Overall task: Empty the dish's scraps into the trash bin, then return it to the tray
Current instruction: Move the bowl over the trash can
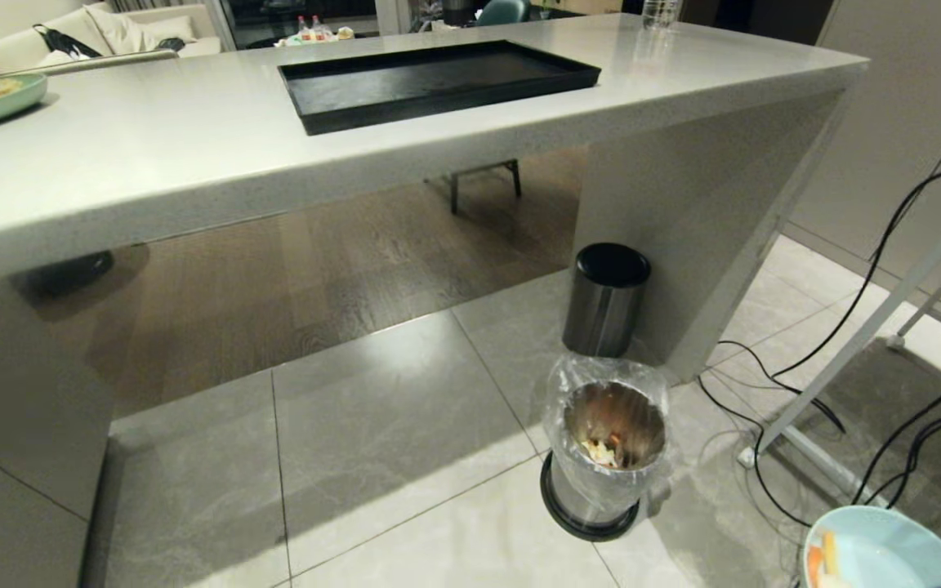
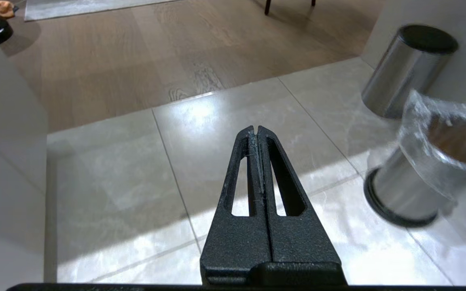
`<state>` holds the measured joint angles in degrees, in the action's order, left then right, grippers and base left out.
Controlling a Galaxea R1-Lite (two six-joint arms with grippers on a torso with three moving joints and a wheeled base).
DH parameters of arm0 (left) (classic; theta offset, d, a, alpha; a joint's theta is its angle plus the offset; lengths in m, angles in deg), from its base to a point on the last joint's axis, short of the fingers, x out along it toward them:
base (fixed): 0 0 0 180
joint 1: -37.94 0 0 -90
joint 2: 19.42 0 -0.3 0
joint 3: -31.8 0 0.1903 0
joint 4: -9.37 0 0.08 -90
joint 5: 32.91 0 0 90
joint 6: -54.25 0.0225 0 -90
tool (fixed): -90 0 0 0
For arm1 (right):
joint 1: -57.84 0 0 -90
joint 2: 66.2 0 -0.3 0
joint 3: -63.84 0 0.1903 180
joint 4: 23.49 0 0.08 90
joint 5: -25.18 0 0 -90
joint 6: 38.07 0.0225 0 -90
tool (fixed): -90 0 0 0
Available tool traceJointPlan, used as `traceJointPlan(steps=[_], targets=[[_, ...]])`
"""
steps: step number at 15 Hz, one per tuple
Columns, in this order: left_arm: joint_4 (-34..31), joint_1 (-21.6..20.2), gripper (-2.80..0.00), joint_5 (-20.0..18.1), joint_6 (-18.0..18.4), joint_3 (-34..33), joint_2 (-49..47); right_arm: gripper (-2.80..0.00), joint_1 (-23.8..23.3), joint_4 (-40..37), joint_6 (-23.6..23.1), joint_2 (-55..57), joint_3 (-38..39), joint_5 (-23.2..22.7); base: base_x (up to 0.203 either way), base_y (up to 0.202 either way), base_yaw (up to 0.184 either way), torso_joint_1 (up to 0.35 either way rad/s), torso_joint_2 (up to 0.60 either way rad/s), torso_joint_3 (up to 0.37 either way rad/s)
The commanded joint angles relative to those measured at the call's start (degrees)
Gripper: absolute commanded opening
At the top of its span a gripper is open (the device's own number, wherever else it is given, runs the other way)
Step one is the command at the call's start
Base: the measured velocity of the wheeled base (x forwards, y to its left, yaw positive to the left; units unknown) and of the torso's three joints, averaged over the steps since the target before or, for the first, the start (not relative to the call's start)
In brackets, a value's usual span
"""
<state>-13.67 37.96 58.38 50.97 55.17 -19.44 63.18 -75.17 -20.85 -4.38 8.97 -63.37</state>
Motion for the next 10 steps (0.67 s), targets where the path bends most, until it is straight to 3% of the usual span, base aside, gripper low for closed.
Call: traceJointPlan(steps=[1,10], targets=[[0.0,0.0,-2.80,0.0,-0.1,0.0,-0.1,-2.80,0.0,-0.2,0.1,0.0,0.1,0.0,-0.182,0.000,0.002,0.012,0.01,0.007],[0.0,0.1,-2.80,0.0,-0.1,0.0,-0.1,-2.80,0.1,-0.3,0.0,-0.4,0.2,0.0,-0.014,0.000,0.000,-0.001,0.00,0.001]])
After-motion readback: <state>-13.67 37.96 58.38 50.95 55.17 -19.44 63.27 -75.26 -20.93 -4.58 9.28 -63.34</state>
